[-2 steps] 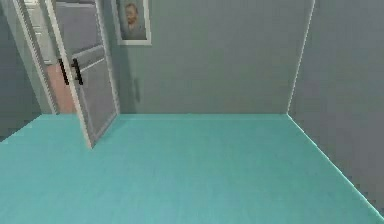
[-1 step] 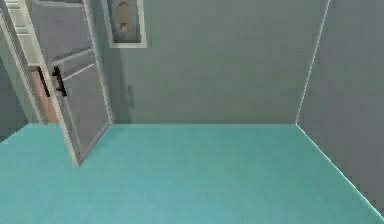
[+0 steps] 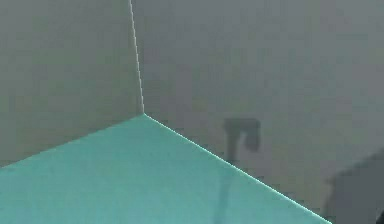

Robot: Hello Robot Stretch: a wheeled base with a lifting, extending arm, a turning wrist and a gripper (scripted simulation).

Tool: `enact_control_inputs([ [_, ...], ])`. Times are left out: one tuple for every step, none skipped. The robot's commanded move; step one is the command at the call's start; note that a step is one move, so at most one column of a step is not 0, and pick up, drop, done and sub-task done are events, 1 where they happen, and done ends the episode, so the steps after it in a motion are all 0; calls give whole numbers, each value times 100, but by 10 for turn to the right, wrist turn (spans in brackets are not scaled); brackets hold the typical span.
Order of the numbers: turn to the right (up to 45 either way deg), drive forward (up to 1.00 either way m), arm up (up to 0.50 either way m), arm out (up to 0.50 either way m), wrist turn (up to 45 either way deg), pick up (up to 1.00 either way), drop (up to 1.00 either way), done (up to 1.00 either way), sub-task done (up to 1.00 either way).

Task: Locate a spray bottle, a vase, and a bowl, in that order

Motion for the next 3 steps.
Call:
enact_control_inputs([
  [210,0,0,0,0,0,0,0,0],
  [0,90,0,0,0,0,0,0,0],
  [450,0,0,0,0,0,0,0,0],
])
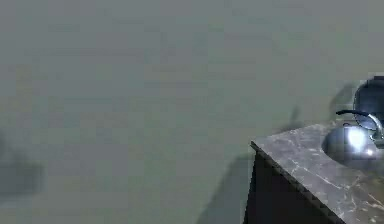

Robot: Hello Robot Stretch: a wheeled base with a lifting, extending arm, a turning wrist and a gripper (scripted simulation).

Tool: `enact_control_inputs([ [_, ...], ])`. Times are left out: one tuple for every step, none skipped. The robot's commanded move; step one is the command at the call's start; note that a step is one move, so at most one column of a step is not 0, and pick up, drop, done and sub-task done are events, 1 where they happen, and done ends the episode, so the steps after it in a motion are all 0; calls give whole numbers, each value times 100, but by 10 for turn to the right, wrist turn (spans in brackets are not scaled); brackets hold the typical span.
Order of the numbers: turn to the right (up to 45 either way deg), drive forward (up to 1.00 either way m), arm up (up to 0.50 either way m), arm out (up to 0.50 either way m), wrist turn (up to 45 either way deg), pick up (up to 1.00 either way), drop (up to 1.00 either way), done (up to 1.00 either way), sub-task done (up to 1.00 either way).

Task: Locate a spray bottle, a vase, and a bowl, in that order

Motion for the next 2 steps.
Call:
enact_control_inputs([
  [420,0,0,0,0,0,0,0,0],
  [0,0,0,0,0,0,0,0,100],
])
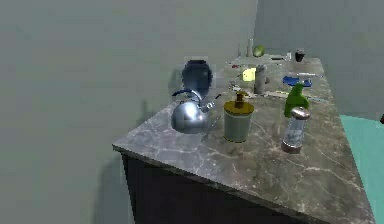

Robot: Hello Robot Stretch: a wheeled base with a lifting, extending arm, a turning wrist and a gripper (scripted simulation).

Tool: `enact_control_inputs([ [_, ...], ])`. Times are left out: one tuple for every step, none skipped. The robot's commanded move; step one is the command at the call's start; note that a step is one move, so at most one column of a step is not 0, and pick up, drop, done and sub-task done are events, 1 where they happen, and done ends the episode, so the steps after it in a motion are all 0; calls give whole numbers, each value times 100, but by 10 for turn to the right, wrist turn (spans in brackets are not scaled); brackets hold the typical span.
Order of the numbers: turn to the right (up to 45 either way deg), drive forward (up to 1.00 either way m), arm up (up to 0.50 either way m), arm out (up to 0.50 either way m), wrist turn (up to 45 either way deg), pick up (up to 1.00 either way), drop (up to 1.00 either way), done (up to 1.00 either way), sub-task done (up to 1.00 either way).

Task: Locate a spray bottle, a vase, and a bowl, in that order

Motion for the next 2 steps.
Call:
enact_control_inputs([
  [450,0,0,0,0,0,0,0,0],
  [450,0,0,0,0,0,0,0,0],
])
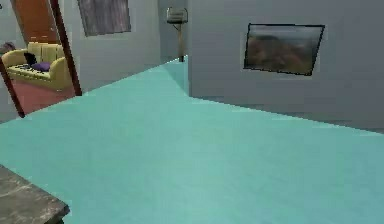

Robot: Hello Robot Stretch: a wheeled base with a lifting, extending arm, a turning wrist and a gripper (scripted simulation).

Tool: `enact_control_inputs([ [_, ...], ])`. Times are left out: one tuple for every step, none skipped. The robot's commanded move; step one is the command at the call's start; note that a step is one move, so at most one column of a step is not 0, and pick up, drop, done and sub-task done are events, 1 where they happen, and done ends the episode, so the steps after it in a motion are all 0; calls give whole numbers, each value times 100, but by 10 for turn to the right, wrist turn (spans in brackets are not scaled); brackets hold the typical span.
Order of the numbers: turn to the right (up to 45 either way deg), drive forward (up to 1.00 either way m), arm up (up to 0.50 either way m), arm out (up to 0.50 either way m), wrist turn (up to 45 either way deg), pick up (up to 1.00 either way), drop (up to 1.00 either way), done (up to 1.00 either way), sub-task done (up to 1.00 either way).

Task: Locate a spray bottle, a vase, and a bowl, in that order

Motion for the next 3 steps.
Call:
enact_control_inputs([
  [450,0,0,0,0,0,0,0,0],
  [0,100,0,0,0,0,0,0,0],
  [0,90,0,0,0,0,0,0,0],
])
